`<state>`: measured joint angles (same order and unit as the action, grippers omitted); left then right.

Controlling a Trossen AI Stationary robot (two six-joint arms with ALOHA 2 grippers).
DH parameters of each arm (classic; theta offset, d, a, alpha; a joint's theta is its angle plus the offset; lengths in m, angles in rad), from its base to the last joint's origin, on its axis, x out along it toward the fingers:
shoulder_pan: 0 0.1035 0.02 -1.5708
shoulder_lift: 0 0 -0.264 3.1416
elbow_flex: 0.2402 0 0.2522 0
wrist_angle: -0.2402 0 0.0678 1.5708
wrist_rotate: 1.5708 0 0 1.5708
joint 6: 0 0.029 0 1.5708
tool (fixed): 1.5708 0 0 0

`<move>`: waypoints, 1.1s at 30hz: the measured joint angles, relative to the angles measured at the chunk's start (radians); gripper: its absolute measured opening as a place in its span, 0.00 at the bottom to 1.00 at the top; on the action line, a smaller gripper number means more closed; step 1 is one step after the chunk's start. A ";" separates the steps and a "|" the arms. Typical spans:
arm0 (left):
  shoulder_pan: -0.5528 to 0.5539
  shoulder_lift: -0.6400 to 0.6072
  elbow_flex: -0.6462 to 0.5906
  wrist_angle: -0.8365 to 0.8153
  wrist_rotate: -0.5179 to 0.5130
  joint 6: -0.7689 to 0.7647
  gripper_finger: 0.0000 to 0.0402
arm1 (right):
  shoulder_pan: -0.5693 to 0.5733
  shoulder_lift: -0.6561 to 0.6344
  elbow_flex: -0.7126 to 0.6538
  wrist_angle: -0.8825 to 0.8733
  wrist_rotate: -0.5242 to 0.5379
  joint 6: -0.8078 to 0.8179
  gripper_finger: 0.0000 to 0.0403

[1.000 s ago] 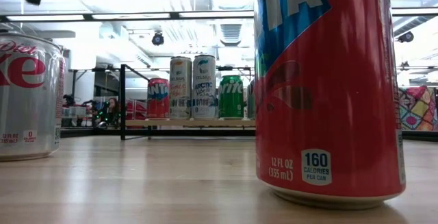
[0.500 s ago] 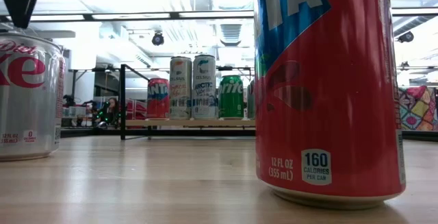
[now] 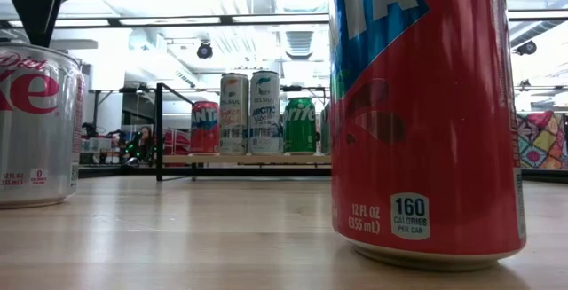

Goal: Sort soda cans
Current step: Put the red silver soda can on the shelf and align it with the other red silver soda cans

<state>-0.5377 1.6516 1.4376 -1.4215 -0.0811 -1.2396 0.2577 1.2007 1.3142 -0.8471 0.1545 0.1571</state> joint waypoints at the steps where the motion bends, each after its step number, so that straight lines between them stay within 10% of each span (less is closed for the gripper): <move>1: 0.000 0.000 -0.001 0.003 0.000 0.000 0.85 | 0.000 0.000 0.000 0.000 -0.001 0.000 0.02; 21: 0.003 0.001 -0.243 0.307 -0.006 -0.004 0.81 | 0.000 0.000 -0.001 0.001 0.002 0.000 0.02; 33: 0.006 0.002 -0.159 0.269 -0.017 0.056 0.72 | 0.000 0.000 -0.001 0.007 0.002 0.000 0.02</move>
<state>-0.5315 1.6535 1.2788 -1.1526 -0.0982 -1.1835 0.2577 1.2007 1.3128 -0.8399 0.1566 0.1574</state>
